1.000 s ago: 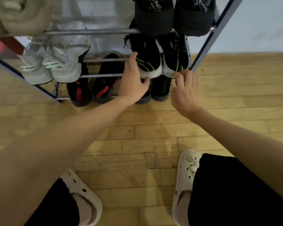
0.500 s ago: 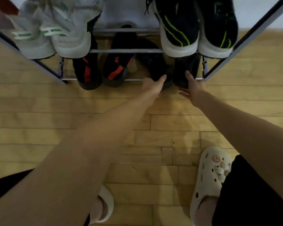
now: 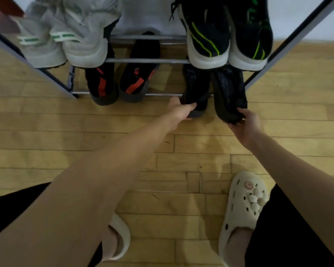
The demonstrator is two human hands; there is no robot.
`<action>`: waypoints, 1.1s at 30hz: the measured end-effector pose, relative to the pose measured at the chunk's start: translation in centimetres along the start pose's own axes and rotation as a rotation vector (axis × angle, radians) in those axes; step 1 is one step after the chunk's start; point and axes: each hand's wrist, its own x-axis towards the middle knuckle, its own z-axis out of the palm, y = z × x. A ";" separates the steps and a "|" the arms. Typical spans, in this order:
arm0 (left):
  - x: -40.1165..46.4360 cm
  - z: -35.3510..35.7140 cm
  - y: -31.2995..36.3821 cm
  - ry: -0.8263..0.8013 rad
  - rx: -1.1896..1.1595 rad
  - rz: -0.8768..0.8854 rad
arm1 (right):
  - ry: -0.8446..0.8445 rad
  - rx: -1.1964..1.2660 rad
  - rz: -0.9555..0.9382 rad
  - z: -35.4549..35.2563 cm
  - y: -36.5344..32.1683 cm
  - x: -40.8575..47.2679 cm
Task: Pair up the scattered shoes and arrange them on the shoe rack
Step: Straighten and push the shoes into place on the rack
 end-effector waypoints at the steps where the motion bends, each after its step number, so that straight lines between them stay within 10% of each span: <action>1: -0.2 0.7 0.2 -0.032 -0.001 -0.008 | 0.004 -0.020 -0.029 -0.4 -0.3 -0.5; 25: -5.3 -5.3 1.2 0.022 -0.060 0.112 | -0.251 -0.446 -0.116 8.2 2.6 -8.8; 30: -3.6 -6.7 -0.6 0.018 -0.107 0.091 | 0.214 -1.090 -0.643 6.8 3.5 -6.0; 33: -2.9 -6.6 -1.3 0.010 -0.036 0.083 | 0.318 -1.242 -0.562 7.0 3.1 -4.1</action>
